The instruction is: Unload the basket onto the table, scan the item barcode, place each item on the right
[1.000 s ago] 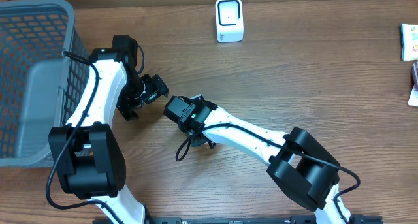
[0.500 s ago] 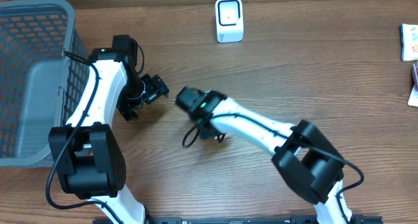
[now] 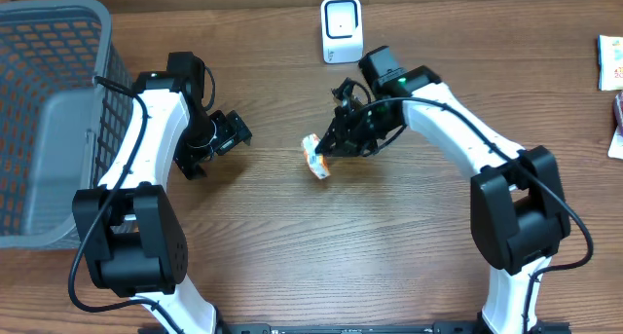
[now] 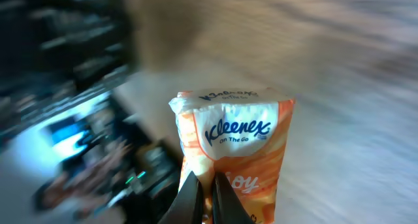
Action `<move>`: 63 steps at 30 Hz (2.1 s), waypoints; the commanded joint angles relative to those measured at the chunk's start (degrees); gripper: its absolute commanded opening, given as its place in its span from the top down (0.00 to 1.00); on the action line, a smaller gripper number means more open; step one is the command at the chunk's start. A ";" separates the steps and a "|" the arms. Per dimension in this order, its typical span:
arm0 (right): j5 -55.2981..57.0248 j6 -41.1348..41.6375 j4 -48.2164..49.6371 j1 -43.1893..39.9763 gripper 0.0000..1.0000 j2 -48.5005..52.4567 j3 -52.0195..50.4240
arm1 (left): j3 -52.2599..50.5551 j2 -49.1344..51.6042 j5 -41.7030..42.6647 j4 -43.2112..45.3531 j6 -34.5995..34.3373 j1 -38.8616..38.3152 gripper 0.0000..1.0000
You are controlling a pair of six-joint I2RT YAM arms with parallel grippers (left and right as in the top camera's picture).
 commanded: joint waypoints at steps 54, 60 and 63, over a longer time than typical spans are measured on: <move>30.73 -5.09 -4.15 2.60 0.86 -2.16 -11.15 | 1.18 0.20 -0.42 0.52 -0.98 -0.07 0.01; 24.41 -3.34 -5.20 0.90 0.96 -2.16 -7.50 | 1.18 0.20 -0.42 0.52 -0.98 -0.07 0.00; 17.16 -3.34 -6.16 -2.12 0.96 -2.16 -1.31 | 1.18 0.20 -0.42 0.52 -0.98 -0.07 0.00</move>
